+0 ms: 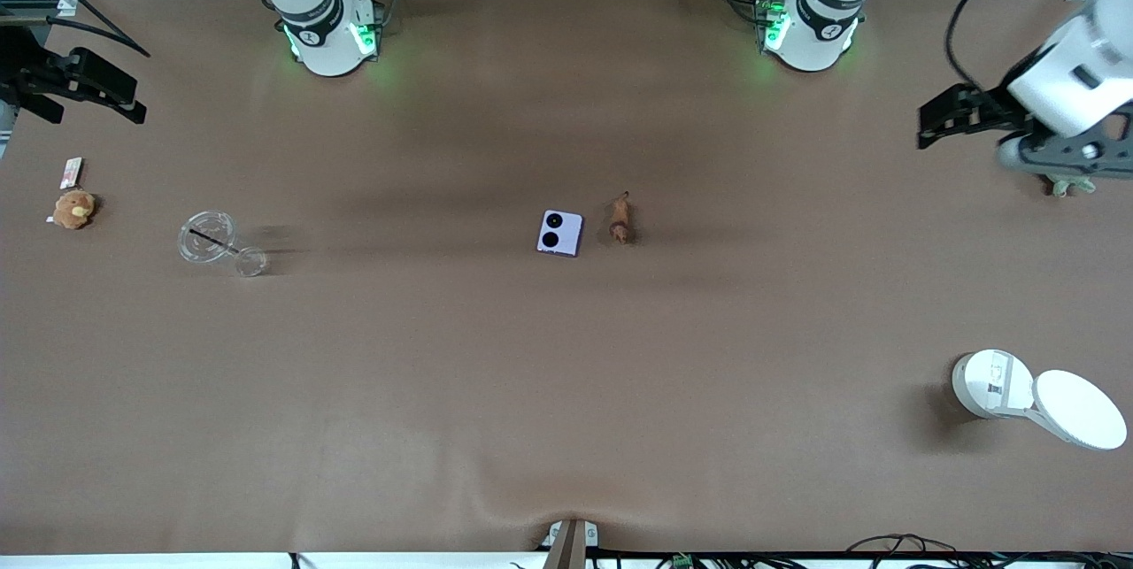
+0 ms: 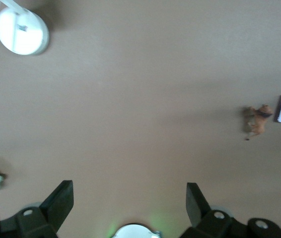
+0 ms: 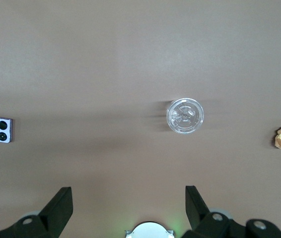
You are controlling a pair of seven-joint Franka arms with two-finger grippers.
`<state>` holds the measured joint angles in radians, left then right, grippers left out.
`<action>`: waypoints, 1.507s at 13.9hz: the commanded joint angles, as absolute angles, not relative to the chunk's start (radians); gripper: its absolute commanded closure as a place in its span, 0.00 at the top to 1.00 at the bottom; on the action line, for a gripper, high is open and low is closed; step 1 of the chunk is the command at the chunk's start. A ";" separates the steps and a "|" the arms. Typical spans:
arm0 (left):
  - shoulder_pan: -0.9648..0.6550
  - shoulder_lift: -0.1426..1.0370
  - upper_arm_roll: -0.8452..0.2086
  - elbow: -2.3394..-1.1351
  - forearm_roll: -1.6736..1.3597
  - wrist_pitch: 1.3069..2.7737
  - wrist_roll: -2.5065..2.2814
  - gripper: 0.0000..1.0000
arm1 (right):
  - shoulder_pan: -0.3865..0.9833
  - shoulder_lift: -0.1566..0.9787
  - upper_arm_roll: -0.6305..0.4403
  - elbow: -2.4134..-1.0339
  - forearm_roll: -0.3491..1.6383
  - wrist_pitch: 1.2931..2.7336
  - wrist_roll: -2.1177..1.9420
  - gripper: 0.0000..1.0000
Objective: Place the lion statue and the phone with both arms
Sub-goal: 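Move the left gripper toward the lion figurine beside the phone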
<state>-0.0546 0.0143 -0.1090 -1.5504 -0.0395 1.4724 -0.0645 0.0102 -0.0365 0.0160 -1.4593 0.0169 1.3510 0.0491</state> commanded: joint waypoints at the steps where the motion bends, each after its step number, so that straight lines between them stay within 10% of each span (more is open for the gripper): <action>1: -0.054 0.066 -0.184 -1.517 -0.063 1.465 -0.110 1.00 | -0.012 -0.009 0.031 -1.439 0.012 1.348 0.037 1.00; 9: -0.069 0.202 -0.426 -1.568 -0.083 1.593 -0.314 1.00 | -0.012 0.017 0.031 -1.437 0.005 1.348 0.035 1.00; 21: -0.327 0.423 -0.433 -1.787 0.164 2.048 -0.740 1.00 | -0.012 0.026 0.031 -1.439 0.005 1.345 0.035 1.00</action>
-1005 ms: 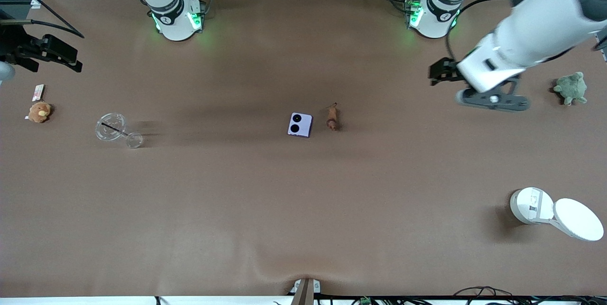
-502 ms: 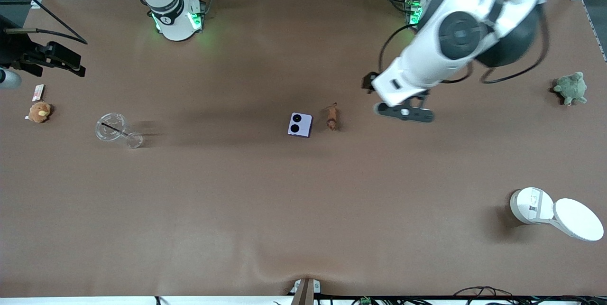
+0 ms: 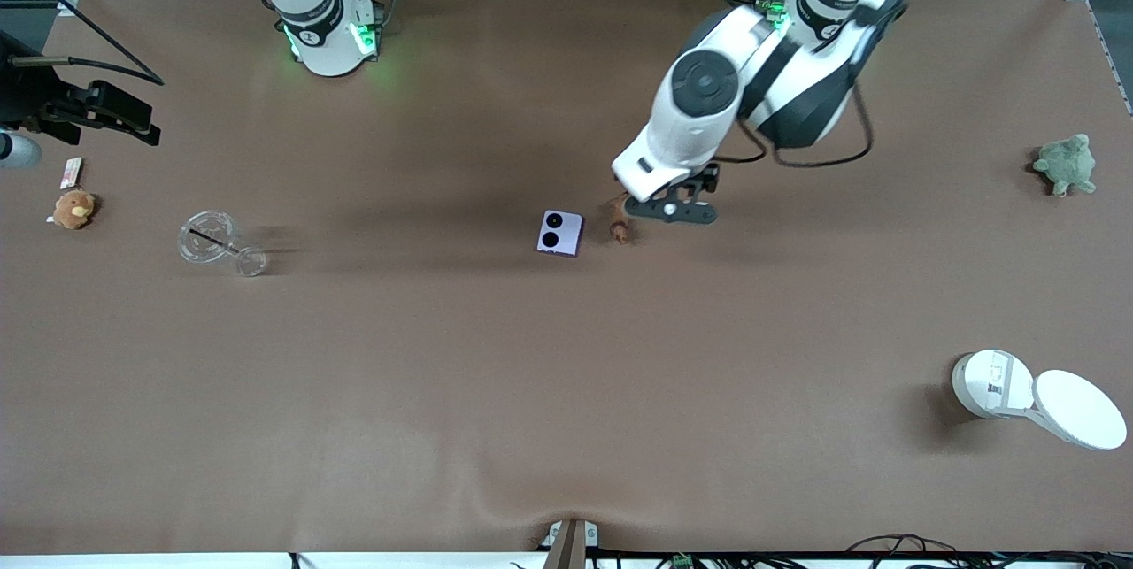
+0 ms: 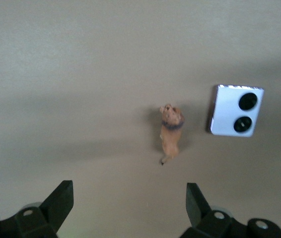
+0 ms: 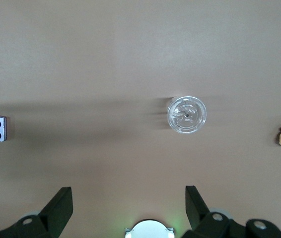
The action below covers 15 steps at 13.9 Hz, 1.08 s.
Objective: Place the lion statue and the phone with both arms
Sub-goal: 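Grasp the lion figurine with the left gripper while the right gripper reaches out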
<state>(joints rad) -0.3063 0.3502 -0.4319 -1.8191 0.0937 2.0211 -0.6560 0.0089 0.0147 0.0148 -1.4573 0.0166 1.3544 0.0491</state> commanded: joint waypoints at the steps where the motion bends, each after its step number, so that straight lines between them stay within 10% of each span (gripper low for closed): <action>1: -0.336 0.452 -0.433 -1.787 0.193 2.066 -0.759 1.00 | -0.012 0.037 0.029 -1.439 0.003 1.345 0.035 1.00; 15: -0.425 0.672 -0.422 -1.735 0.318 2.157 -0.861 1.00 | 0.020 0.153 0.032 -1.437 0.023 1.350 0.049 1.00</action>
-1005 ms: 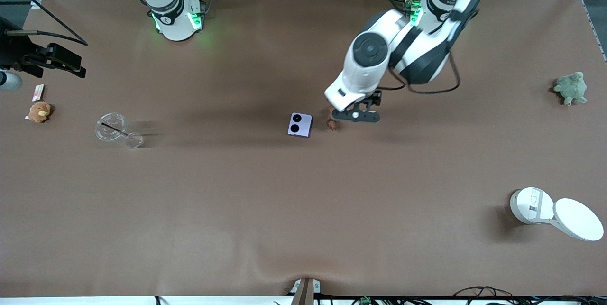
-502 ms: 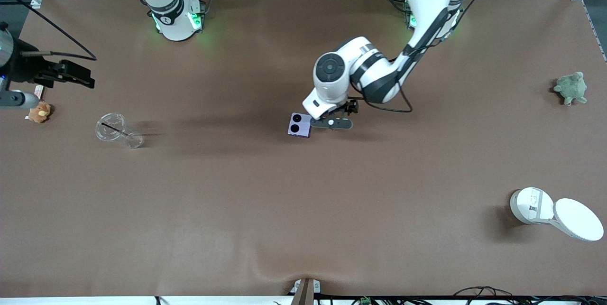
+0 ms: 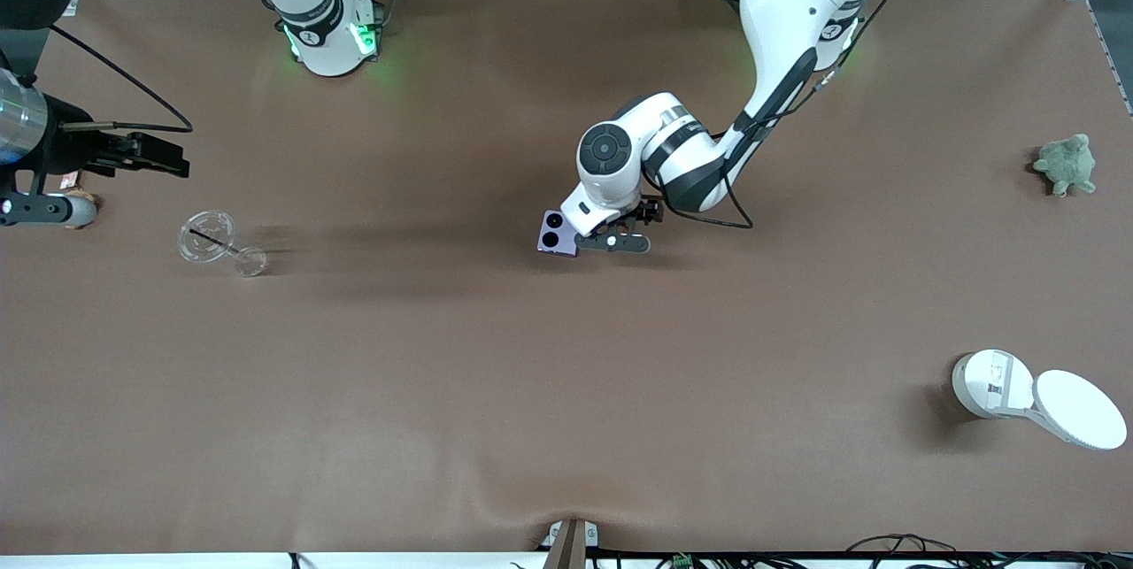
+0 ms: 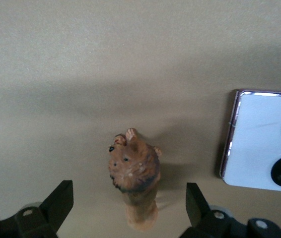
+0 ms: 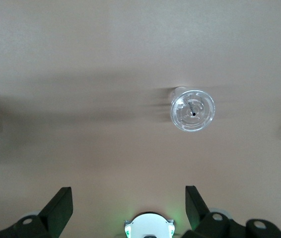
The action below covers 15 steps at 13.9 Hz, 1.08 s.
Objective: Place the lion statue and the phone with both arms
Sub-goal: 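Grasp the lion figurine with the left gripper while the right gripper reaches out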
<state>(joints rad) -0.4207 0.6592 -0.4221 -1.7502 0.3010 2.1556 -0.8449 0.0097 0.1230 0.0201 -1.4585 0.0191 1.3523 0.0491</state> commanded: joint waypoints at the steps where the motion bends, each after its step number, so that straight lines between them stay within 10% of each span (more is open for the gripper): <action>1: -0.425 0.672 -0.422 -1.738 0.314 2.155 -0.861 1.00 | 0.037 0.163 0.032 -1.437 0.023 1.350 0.049 1.00; 6: -0.419 0.672 -0.422 -1.743 0.310 2.148 -0.896 0.91 | 0.107 0.198 0.034 -1.436 0.044 1.400 0.052 1.00; 8: -0.426 0.672 -0.423 -1.743 0.310 2.146 -0.989 0.00 | 0.112 0.198 0.032 -1.440 0.090 1.399 0.054 1.00; 15: -0.408 0.657 -0.426 -1.737 0.308 2.135 -0.994 0.00 | 0.176 0.213 0.034 -1.447 0.100 1.436 0.202 1.00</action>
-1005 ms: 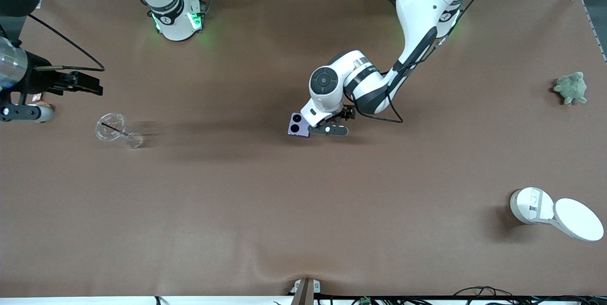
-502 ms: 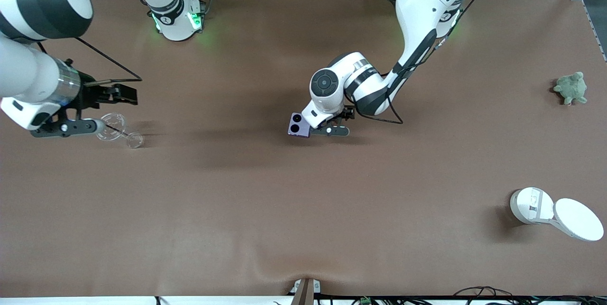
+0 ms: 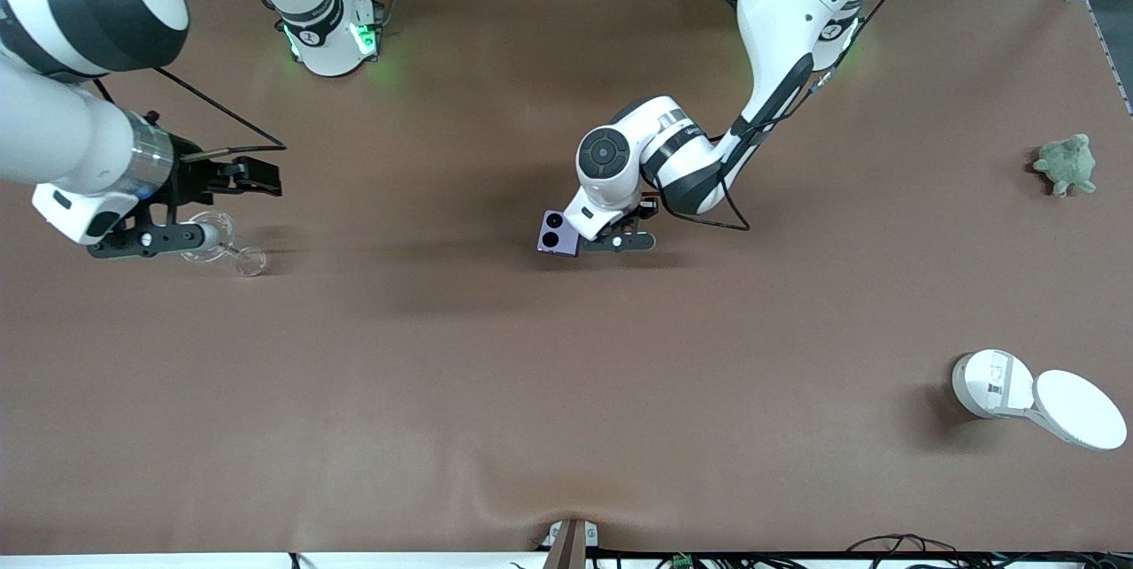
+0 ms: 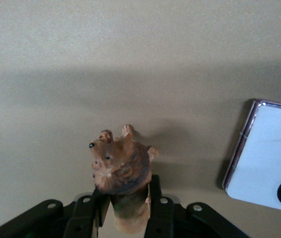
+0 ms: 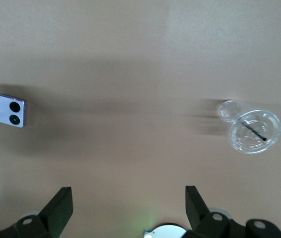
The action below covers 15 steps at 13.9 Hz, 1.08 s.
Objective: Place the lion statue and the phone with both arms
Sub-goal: 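Carry the lion toward the lamp while the right gripper grasps the phone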
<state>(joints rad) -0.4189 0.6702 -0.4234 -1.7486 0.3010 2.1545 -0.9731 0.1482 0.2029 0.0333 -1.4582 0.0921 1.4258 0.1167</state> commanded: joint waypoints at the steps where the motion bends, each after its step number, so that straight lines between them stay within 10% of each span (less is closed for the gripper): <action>1: -0.405 0.646 -0.426 -1.729 0.308 2.116 -0.996 0.00 | 0.199 0.216 0.034 -1.448 0.100 1.449 0.240 1.00; 15: 0.121 0.587 -0.414 -1.479 0.337 1.804 -0.648 0.00 | 0.471 0.360 0.034 -1.531 0.207 1.807 0.374 1.00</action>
<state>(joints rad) 0.0568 0.5634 -0.4045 -1.5023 0.3074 1.8308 -0.7392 0.4105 0.3116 0.0410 -1.5380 0.1953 1.7369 0.3328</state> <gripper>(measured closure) 0.648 0.000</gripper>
